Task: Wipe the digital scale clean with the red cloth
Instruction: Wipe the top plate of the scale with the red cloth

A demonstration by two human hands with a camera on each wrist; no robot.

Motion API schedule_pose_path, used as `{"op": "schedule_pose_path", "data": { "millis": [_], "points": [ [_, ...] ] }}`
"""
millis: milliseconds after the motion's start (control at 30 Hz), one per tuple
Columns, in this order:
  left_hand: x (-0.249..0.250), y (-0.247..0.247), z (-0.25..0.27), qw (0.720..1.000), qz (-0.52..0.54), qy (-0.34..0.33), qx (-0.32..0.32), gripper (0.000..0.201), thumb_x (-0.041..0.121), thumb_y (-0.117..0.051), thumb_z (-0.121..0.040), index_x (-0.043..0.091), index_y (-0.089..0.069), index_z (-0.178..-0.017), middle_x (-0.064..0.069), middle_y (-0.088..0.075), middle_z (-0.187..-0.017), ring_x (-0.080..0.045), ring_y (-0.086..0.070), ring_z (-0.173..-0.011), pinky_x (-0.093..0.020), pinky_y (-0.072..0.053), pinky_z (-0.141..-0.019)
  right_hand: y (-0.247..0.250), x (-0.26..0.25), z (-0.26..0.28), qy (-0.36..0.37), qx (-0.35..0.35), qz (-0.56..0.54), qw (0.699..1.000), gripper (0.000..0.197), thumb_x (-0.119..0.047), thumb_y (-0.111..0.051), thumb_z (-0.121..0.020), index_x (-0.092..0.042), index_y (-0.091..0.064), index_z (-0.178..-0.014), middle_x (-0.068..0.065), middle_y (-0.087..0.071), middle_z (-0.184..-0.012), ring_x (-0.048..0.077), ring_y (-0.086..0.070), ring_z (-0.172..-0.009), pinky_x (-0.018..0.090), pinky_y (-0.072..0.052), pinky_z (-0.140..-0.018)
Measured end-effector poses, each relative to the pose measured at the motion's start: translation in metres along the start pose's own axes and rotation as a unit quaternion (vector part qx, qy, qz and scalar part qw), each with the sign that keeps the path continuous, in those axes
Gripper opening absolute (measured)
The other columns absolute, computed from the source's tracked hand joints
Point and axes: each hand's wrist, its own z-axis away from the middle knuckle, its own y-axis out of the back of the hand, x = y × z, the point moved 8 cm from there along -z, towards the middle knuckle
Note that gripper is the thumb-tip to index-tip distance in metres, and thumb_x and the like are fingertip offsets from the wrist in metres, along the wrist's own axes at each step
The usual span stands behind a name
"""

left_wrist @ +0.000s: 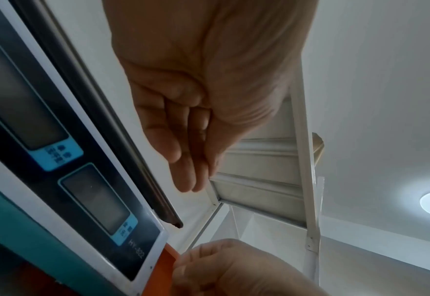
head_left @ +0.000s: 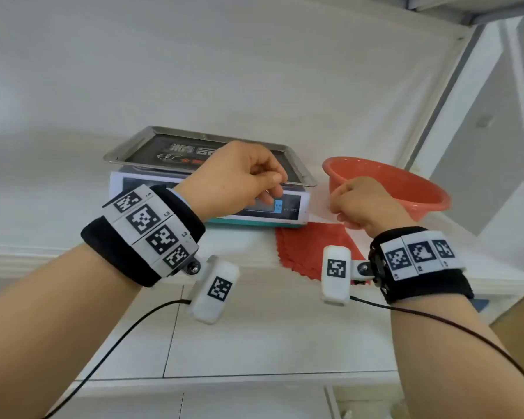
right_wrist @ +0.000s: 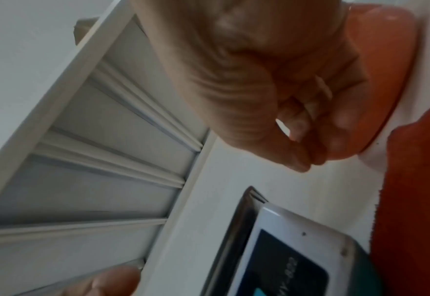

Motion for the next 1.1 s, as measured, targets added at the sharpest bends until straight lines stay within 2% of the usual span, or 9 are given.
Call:
{"op": "schedule_pose_path", "data": {
  "millis": [200,300,367,567,700,833,900,1000,1100],
  "points": [
    [-0.005,-0.017,-0.010,1.000,0.010,0.007,-0.010,0.012,0.015,-0.057,-0.094,0.011,-0.068,-0.096,-0.004,-0.076,-0.083,-0.019,-0.074,-0.075,-0.027,-0.053,-0.061,-0.028,0.018,0.006,-0.028,-0.101,0.113,0.988,0.040,-0.037,-0.079,-0.076,-0.006,-0.068,-0.098,0.011,-0.072,-0.093,0.027,-0.069,-0.087,0.042,-0.060,-0.081],
    [-0.004,-0.023,-0.011,1.000,0.011,0.002,-0.016,0.011,0.016,-0.058,-0.094,0.011,-0.068,-0.094,-0.004,-0.076,-0.082,-0.018,-0.074,-0.074,-0.029,-0.054,-0.063,-0.036,0.012,0.011,0.021,-0.097,0.210,0.973,0.050,-0.058,-0.079,-0.066,-0.013,-0.062,-0.080,0.003,-0.065,-0.078,0.020,-0.062,-0.070,0.032,-0.050,-0.062],
    [-0.004,-0.026,-0.012,1.000,0.010,0.004,-0.017,0.011,0.016,-0.058,-0.093,0.012,-0.069,-0.094,-0.004,-0.076,-0.082,-0.018,-0.074,-0.074,-0.026,-0.052,-0.060,-0.040,0.007,0.017,0.041,-0.102,0.261,0.959,0.044,-0.055,-0.078,-0.069,-0.014,-0.061,-0.073,0.003,-0.062,-0.073,0.019,-0.057,-0.064,0.030,-0.041,-0.055],
    [-0.003,-0.029,-0.012,1.000,0.014,0.013,-0.022,0.012,0.016,-0.058,-0.093,0.011,-0.069,-0.094,-0.005,-0.076,-0.083,-0.018,-0.074,-0.075,-0.022,-0.050,-0.058,-0.029,0.002,0.024,0.014,-0.121,0.289,0.949,0.018,-0.025,-0.071,-0.080,-0.010,-0.062,-0.077,0.006,-0.060,-0.067,0.021,-0.055,-0.055,0.030,-0.050,-0.061],
    [-0.002,-0.028,-0.009,1.000,0.009,0.014,-0.023,0.012,0.016,-0.058,-0.094,0.010,-0.068,-0.095,-0.005,-0.076,-0.083,-0.019,-0.074,-0.076,-0.024,-0.052,-0.061,-0.005,-0.002,0.031,-0.009,-0.128,0.234,0.964,0.012,-0.015,-0.067,-0.082,-0.005,-0.066,-0.089,0.009,-0.076,-0.084,0.022,-0.072,-0.073,0.036,-0.062,-0.072],
    [0.005,-0.022,-0.010,1.000,0.011,0.012,-0.019,0.011,0.016,-0.058,-0.094,0.011,-0.068,-0.096,-0.005,-0.076,-0.085,-0.017,-0.074,-0.076,-0.025,-0.053,-0.060,0.033,-0.030,0.050,0.036,-0.115,0.087,0.989,0.030,0.014,-0.048,-0.089,-0.006,-0.058,-0.070,-0.011,-0.068,-0.049,-0.004,-0.059,-0.037,0.010,-0.042,-0.033],
    [0.012,-0.018,-0.012,1.000,0.004,0.009,-0.012,0.010,0.018,-0.059,-0.093,0.014,-0.067,-0.098,-0.004,-0.076,-0.088,-0.015,-0.074,-0.076,-0.028,-0.057,-0.063,0.057,-0.046,0.052,0.075,-0.071,0.030,0.994,0.024,0.012,-0.049,-0.086,-0.006,-0.058,-0.072,-0.005,-0.068,-0.051,0.000,-0.061,-0.042,0.013,-0.045,-0.038],
    [0.029,-0.013,-0.016,1.000,-0.004,-0.006,-0.002,0.027,0.034,-0.065,-0.089,0.019,-0.062,-0.111,0.002,-0.072,-0.098,-0.012,-0.073,-0.078,-0.030,-0.057,-0.063,0.072,-0.072,0.051,0.129,-0.023,0.010,0.991,0.018,-0.001,-0.063,-0.079,-0.011,-0.066,-0.094,0.009,-0.070,-0.083,0.017,-0.064,-0.069,0.030,-0.056,-0.060],
    [0.036,-0.012,-0.022,0.998,0.048,0.029,-0.026,0.063,0.053,-0.070,-0.078,0.021,-0.050,-0.128,0.003,-0.070,-0.108,-0.013,-0.073,-0.081,-0.027,-0.053,-0.059,0.065,-0.092,0.055,0.161,-0.062,-0.027,0.985,0.024,-0.003,-0.065,-0.077,-0.016,-0.067,-0.097,0.007,-0.069,-0.082,0.017,-0.062,-0.066,0.026,-0.050,-0.056]
  ]
}}
